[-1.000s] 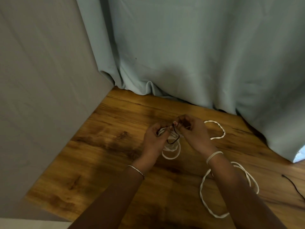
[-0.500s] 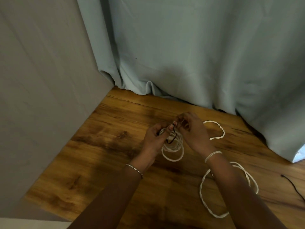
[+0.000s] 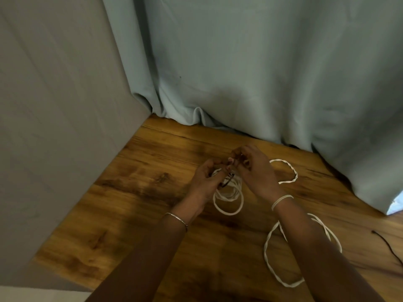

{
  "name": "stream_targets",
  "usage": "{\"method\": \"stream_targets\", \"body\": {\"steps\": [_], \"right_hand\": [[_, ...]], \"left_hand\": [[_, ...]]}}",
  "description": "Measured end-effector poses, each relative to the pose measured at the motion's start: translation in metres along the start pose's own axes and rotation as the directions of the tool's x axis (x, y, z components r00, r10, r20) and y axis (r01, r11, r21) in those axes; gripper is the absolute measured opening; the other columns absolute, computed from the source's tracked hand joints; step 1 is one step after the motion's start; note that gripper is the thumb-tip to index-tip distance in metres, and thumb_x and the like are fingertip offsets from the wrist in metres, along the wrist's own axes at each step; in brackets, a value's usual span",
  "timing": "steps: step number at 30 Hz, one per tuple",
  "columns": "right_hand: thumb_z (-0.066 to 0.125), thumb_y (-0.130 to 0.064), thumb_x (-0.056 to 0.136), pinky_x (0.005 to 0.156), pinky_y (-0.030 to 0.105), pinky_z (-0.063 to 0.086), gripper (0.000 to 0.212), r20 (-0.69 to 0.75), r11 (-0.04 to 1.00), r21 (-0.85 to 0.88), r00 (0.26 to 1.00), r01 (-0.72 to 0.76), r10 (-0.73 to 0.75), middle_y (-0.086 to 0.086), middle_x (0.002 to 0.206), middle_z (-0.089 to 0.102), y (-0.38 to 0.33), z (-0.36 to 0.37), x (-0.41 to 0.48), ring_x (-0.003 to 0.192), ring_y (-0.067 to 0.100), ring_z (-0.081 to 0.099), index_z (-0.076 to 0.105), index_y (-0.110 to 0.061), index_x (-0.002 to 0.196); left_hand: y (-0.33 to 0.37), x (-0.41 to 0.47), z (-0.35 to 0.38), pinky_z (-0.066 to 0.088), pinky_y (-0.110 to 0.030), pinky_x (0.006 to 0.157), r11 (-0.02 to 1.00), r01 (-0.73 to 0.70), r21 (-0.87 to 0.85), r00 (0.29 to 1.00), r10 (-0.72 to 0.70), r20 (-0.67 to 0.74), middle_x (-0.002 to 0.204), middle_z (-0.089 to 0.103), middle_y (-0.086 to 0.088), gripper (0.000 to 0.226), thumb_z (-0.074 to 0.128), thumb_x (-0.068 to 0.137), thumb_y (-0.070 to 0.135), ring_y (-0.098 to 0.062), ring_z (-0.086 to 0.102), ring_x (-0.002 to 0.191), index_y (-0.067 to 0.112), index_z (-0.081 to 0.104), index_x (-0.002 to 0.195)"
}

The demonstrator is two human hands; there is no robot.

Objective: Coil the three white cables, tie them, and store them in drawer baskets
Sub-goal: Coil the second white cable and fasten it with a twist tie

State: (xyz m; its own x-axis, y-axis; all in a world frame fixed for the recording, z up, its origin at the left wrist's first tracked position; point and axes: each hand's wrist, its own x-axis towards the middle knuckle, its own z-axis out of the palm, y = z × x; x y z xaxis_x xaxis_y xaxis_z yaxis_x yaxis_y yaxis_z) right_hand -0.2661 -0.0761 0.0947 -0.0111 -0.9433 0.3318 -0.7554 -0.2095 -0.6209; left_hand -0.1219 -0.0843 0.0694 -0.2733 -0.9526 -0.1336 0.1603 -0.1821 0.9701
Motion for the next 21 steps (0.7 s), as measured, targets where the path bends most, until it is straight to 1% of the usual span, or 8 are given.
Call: {"method": "stream_targets", "body": {"steps": [2,4,7,8,10,15,19,21], "right_hand": [[0.061,-0.017,0.089,0.069,0.024,0.045,0.006,-0.017,1.0,0.015,1.0,-0.005,0.006,-0.004,0.093,0.054,0.0,0.002,0.002,0.083,0.012,0.053,0.059,-0.021,0.093],[0.061,-0.016,0.089,0.068,0.021,0.042,0.006,-0.07,1.0,0.03,0.998,0.004,-0.002,-0.001,0.094,0.056,0.001,0.003,0.006,0.082,0.013,0.053,0.058,-0.02,0.092],[0.06,-0.013,0.09,0.068,0.028,0.044,0.004,-0.206,0.999,0.045,0.978,-0.01,0.019,0.001,0.092,0.055,0.003,-0.003,0.016,0.079,0.02,0.056,0.059,-0.011,0.093],[0.06,-0.013,0.09,0.068,0.031,0.045,0.004,-0.242,0.999,0.046,0.97,-0.019,0.03,0.002,0.092,0.055,0.004,-0.006,0.02,0.079,0.021,0.056,0.059,-0.01,0.093],[0.06,-0.011,0.089,0.069,0.03,0.044,0.002,-0.277,0.999,0.039,0.961,-0.009,0.02,0.002,0.092,0.054,0.005,-0.012,0.027,0.08,0.02,0.055,0.059,-0.011,0.092],[0.058,-0.01,0.09,0.069,0.018,0.033,0.006,-0.311,1.0,0.015,0.95,-0.021,0.025,0.003,0.093,0.054,0.015,-0.009,0.04,0.079,0.011,0.049,0.06,-0.006,0.095],[0.056,-0.007,0.09,0.069,0.015,0.031,0.008,-0.345,0.998,0.004,0.936,-0.067,0.064,0.011,0.095,0.058,0.022,-0.002,0.045,0.08,0.012,0.048,0.06,-0.002,0.096],[0.055,-0.005,0.09,0.069,0.016,0.031,0.008,-0.362,0.997,0.003,0.929,-0.08,0.075,0.011,0.095,0.058,0.022,-0.001,0.048,0.08,0.012,0.048,0.06,-0.002,0.095]], "left_hand": [[0.001,0.0,0.001,0.051,-0.016,0.057,1.0,0.002,0.006,1.0,-0.002,0.002,0.087,0.066,0.005,0.016,0.064,0.089,0.014,0.0,0.065,0.071,0.013,0.065,0.105],[0.0,0.002,0.001,0.052,-0.019,0.059,1.0,0.019,-0.001,1.0,-0.019,-0.006,0.083,0.066,0.004,0.01,0.063,0.089,0.012,-0.004,0.064,0.069,0.016,0.065,0.098],[-0.005,0.002,0.0,0.052,-0.021,0.059,0.998,0.058,0.022,0.998,-0.057,-0.009,0.082,0.065,0.0,0.006,0.065,0.088,0.013,-0.008,0.064,0.069,0.016,0.064,0.092],[-0.007,0.001,0.0,0.052,-0.022,0.061,0.997,0.071,0.02,0.997,-0.071,-0.009,0.084,0.066,-0.002,0.005,0.066,0.087,0.014,-0.01,0.064,0.072,0.015,0.065,0.092],[-0.01,-0.002,0.001,0.052,-0.022,0.062,0.996,0.084,-0.007,0.996,-0.084,-0.006,0.082,0.065,-0.001,0.004,0.066,0.087,0.012,-0.012,0.064,0.074,0.016,0.064,0.087],[-0.004,0.001,0.004,0.052,-0.028,0.065,0.994,0.102,-0.035,0.995,-0.102,0.006,0.075,0.066,-0.001,0.009,0.067,0.085,0.011,-0.015,0.064,0.072,0.015,0.062,0.079],[-0.002,0.004,0.002,0.049,-0.023,0.057,0.995,0.095,-0.006,0.995,-0.095,0.019,0.061,0.062,0.005,0.025,0.066,0.086,0.012,-0.01,0.06,0.061,0.019,0.058,0.064],[-0.002,0.003,0.003,0.046,-0.02,0.054,0.996,0.091,0.003,0.995,-0.091,0.027,0.056,0.059,0.009,0.032,0.064,0.087,0.012,-0.007,0.057,0.057,0.022,0.055,0.058]]}}
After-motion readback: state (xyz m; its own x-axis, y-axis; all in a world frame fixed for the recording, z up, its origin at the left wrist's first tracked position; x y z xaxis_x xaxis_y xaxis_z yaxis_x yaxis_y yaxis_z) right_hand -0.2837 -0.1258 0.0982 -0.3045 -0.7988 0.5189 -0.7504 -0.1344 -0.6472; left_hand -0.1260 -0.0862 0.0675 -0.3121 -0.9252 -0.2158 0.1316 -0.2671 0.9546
